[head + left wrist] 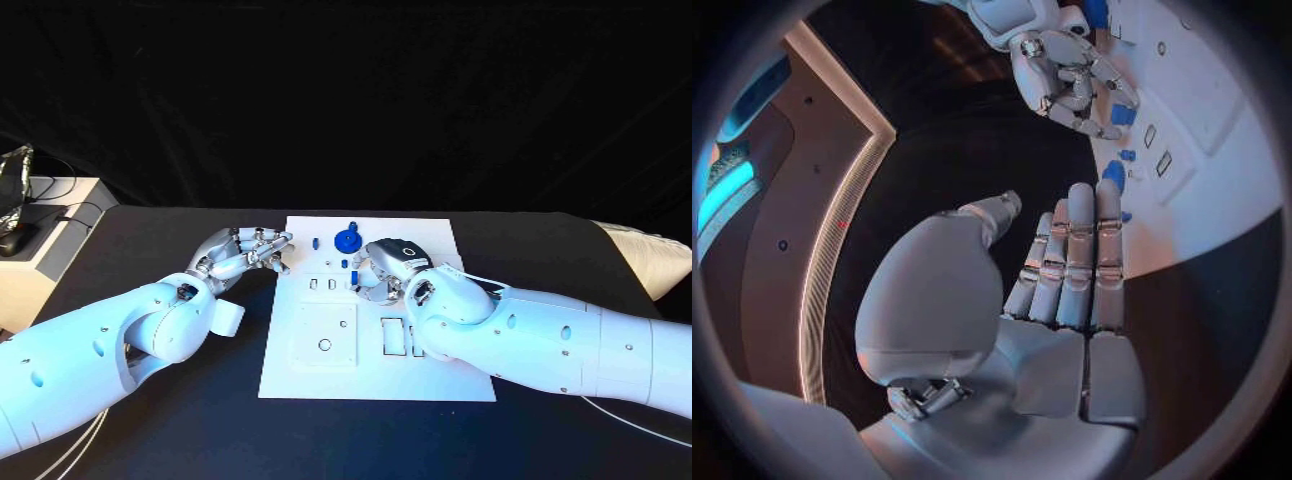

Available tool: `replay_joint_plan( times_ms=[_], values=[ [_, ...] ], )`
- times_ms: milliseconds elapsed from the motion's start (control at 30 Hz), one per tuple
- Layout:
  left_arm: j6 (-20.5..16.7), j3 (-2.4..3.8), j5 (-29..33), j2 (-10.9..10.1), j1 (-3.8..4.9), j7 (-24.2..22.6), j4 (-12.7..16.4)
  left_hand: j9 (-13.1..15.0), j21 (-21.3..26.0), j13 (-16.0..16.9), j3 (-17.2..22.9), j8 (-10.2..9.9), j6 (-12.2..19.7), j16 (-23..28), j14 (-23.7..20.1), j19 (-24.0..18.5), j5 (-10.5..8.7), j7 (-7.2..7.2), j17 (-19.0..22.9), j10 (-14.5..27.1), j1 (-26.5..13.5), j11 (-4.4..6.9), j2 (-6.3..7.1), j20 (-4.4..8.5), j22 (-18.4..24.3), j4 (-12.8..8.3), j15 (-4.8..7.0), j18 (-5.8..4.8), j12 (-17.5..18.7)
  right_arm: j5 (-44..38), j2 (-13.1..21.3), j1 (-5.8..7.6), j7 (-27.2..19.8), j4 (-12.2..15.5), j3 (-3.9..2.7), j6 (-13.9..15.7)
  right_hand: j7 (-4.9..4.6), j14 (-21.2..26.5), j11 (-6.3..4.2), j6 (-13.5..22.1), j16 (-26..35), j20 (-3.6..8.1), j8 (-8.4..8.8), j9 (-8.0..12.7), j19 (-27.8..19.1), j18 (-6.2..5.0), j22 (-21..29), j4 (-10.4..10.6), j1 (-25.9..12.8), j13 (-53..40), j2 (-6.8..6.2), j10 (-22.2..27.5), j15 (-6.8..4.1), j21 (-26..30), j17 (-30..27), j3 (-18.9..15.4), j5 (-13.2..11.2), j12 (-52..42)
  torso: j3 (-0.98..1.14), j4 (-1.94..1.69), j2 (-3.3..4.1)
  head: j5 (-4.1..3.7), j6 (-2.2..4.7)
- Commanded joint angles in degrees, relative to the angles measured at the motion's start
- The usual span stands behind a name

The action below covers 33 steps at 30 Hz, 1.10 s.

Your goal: Assemble the parts on the task board

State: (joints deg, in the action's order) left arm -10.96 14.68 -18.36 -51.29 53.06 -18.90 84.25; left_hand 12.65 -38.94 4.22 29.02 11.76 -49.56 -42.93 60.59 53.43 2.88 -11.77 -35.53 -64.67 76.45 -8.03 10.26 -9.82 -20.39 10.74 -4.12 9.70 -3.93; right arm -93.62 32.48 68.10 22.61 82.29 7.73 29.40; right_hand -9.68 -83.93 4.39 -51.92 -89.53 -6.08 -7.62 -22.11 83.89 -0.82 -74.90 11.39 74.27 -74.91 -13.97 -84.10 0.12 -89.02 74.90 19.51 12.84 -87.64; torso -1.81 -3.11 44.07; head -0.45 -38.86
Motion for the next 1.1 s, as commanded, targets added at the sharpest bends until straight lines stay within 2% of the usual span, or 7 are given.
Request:
replay_joint_plan(
  times_ms=[33,300,533,633,833,967,1100],
  values=[
    [1.2,0.05,-0.3,0.2,-0.05,0.4,0.1,0.0,-0.4,-0.1,-0.1,-0.3,0.2,-0.2,-0.4,-0.5,0.16,-0.26,0.1,0.5,0.1,-0.22,0.03,-0.02,-0.1,-0.3,-0.14,0.64,0.3,-0.3,0.7,-0.06,-0.3,1.0,0.02,1.2,-0.02,-5.6,0.54,0.5,0.2,-0.46,0.42,0.1,5.3,0.44,-14.0,0.7,0.6,-12.7,0.05,-3.3,0.54,0.4,12.9,-1.7,-0.3,0.4,0.03,-0.06,-0.04,0.09,-0.01],
    [1.0,0.07,-4.8,0.1,-0.01,4.9,0.4,2.2,-1.9,4.4,-3.2,3.5,-0.2,-3.5,1.0,0.1,0.16,0.10,-1.1,-3.4,-2.7,0.72,0.35,0.26,-0.8,0.7,0.63,0.77,-6.8,5.3,4.7,1.25,-3.8,5.2,-0.29,6.3,-0.03,-5.6,0.61,0.2,0.1,-0.60,0.59,0.0,5.4,0.47,-14.1,4.9,2.3,-12.8,1.25,-3.4,0.64,0.3,13.3,-7.8,0.5,0.3,0.20,0.19,-0.38,0.18,0.46],
    [0.0,0.24,-10.4,0.9,0.98,11.6,0.3,9.7,-11.8,22.0,-7.5,15.5,3.0,-22.2,10.3,3.5,0.39,2.69,-14.9,-0.6,-5.3,3.56,-0.41,2.81,-6.4,5.0,3.24,0.83,-30.6,22.3,8.7,4.62,-13.6,7.6,-0.78,8.0,0.55,-5.7,0.10,-1.2,0.0,-0.28,-1.59,-0.9,5.4,0.44,-14.0,5.2,1.6,-13.2,3.07,-3.9,0.23,0.4,13.5,-8.0,0.9,-0.3,0.85,0.14,-1.39,0.33,0.72],
    [1.0,0.28,-14.7,1.9,2.18,16.4,-0.2,12.2,-24.4,28.8,-6.2,19.9,4.4,-35.6,20.5,10.1,0.29,3.72,-32.0,0.2,-5.7,4.57,-0.38,3.98,-20.7,5.6,4.33,-0.92,-40.5,29.6,10.5,6.27,-16.2,7.7,-0.98,7.4,0.68,-5.7,-0.02,-1.3,0.0,-0.18,-2.23,-1.2,5.4,0.44,-14.1,5.2,1.6,-13.4,3.51,-4.0,0.13,0.4,13.6,-7.7,1.2,-0.4,1.33,-0.01,-1.95,0.37,0.66],
    [9.5,0.19,-22.6,4.5,6.08,29.0,-2.5,14.8,-30.8,35.7,-5.3,23.0,4.6,-39.6,23.1,12.9,0.24,4.29,-37.8,-0.8,-7.6,5.08,-0.46,4.38,-29.0,5.8,4.77,-2.02,-48.7,41.6,12.4,8.74,-17.5,5.1,-1.10,3.7,1.08,-5.7,-0.41,-1.3,0.0,0.19,-4.58,-2.7,5.4,0.46,-14.1,5.0,2.1,-13.6,4.25,-4.2,-0.24,0.3,13.6,-6.5,3.6,-0.7,1.92,0.23,-3.12,0.44,0.54],
    [14.3,-0.08,-25.1,7.2,8.48,35.4,-4.9,16.4,-37.4,50.9,-4.9,24.7,4.5,-43.5,26.4,19.2,0.29,4.83,-45.4,-7.6,-8.8,5.56,-0.61,4.86,-39.9,5.7,5.20,-3.88,-61.7,46.0,12.7,9.40,-17.9,3.1,-1.12,1.9,1.08,-5.7,-0.41,-0.6,0.0,0.25,-5.43,-3.5,5.2,0.36,-13.8,5.2,1.2,-13.4,4.25,-4.0,-0.27,0.7,13.5,-6.3,3.3,-0.5,2.34,0.33,-3.76,0.70,0.32],
    [16.9,-2.01,-26.5,10.8,11.05,39.5,-8.1,17.4,-40.0,57.1,-3.2,25.6,4.9,-44.5,27.2,21.5,0.29,4.86,-47.7,-9.2,-8.3,5.55,0.53,4.95,-44.3,5.7,5.20,-4.63,-66.9,48.2,12.5,9.66,-18.1,1.1,-1.13,0.7,1.07,-5.7,-0.41,-0.4,0.0,0.26,-5.60,-3.6,5.2,0.36,-13.8,5.2,1.0,-13.4,4.36,-4.0,-0.27,0.7,13.5,-6.2,3.4,-0.5,2.72,0.30,-4.17,1.03,0.06]
  ],
)
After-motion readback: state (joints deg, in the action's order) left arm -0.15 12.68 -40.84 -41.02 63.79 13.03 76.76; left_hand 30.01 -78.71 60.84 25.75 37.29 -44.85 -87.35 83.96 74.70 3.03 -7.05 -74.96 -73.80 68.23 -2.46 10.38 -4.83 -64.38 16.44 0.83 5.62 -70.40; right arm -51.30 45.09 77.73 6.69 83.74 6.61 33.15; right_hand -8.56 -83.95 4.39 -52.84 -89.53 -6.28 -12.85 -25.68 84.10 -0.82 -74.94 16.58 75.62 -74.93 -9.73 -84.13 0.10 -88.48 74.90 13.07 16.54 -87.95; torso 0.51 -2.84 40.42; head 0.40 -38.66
